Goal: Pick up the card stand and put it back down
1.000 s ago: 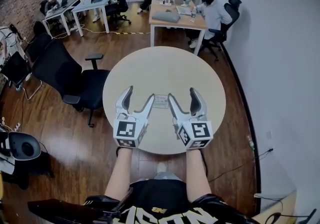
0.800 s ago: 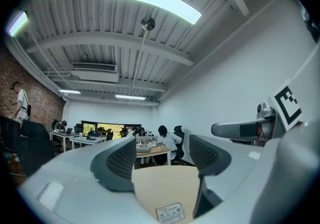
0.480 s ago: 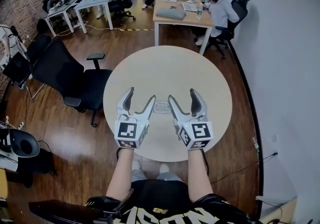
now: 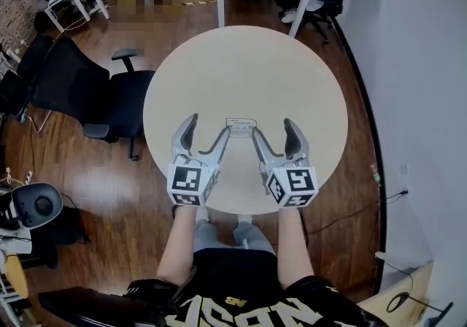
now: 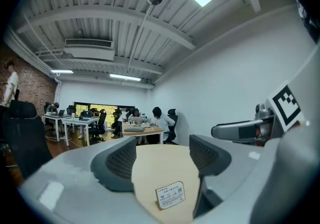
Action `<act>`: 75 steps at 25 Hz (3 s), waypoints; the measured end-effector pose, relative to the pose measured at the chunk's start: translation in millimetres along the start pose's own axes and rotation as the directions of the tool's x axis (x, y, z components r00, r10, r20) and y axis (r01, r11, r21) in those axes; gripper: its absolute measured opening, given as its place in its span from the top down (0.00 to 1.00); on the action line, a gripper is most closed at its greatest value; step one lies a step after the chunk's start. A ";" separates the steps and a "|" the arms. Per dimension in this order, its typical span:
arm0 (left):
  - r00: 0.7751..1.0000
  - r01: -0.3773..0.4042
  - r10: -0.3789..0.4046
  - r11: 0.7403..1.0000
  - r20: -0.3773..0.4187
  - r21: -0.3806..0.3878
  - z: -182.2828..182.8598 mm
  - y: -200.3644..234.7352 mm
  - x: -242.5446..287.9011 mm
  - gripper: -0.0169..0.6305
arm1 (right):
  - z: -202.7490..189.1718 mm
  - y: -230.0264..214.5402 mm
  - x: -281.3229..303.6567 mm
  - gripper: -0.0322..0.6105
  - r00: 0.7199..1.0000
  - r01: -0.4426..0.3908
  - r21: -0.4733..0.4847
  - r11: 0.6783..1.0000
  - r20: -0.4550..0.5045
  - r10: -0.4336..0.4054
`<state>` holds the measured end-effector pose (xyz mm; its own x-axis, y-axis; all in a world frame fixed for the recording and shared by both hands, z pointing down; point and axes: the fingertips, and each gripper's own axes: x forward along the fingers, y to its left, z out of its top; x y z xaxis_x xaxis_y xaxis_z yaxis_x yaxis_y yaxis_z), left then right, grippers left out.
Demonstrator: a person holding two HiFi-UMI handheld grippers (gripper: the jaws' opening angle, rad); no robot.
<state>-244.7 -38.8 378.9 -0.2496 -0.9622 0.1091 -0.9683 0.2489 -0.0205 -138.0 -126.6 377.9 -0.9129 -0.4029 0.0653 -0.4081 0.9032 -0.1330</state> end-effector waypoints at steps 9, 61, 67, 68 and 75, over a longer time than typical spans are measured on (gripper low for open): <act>0.996 0.046 -0.049 0.998 -0.069 -0.048 -45.3 -2.9 6.1 0.46 | -52.6 1.5 -4.3 0.41 0.995 0.019 0.023 1.000 -0.100 -0.017; 0.609 0.730 -0.712 0.675 -0.349 -0.104 -248.6 0.4 113.4 0.11 | -220.8 -66.7 -33.5 0.41 0.938 0.178 0.119 0.977 -0.321 -0.132; 0.537 0.783 -0.773 0.606 -0.338 -0.142 -261.0 -58.5 153.2 0.27 | -208.1 -70.2 -22.7 0.41 0.951 0.171 0.131 0.976 -0.281 -0.129; 0.524 0.791 -0.783 0.593 -0.336 -0.149 -263.2 -66.3 156.0 0.32 | -207.5 -69.7 -21.2 0.41 0.952 0.168 0.133 0.977 -0.279 -0.126; 0.481 0.817 -0.819 0.548 -0.314 -0.177 -269.3 -97.9 163.3 0.83 | -204.1 -73.1 -22.1 0.41 0.955 0.161 0.136 0.977 -0.272 -0.120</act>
<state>-188.7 -190.5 666.3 0.6751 -0.6316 0.3812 -0.7334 -0.6304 0.2543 -86.9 -153.4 588.0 -0.8213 -0.4524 0.3476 -0.5469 0.7978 -0.2539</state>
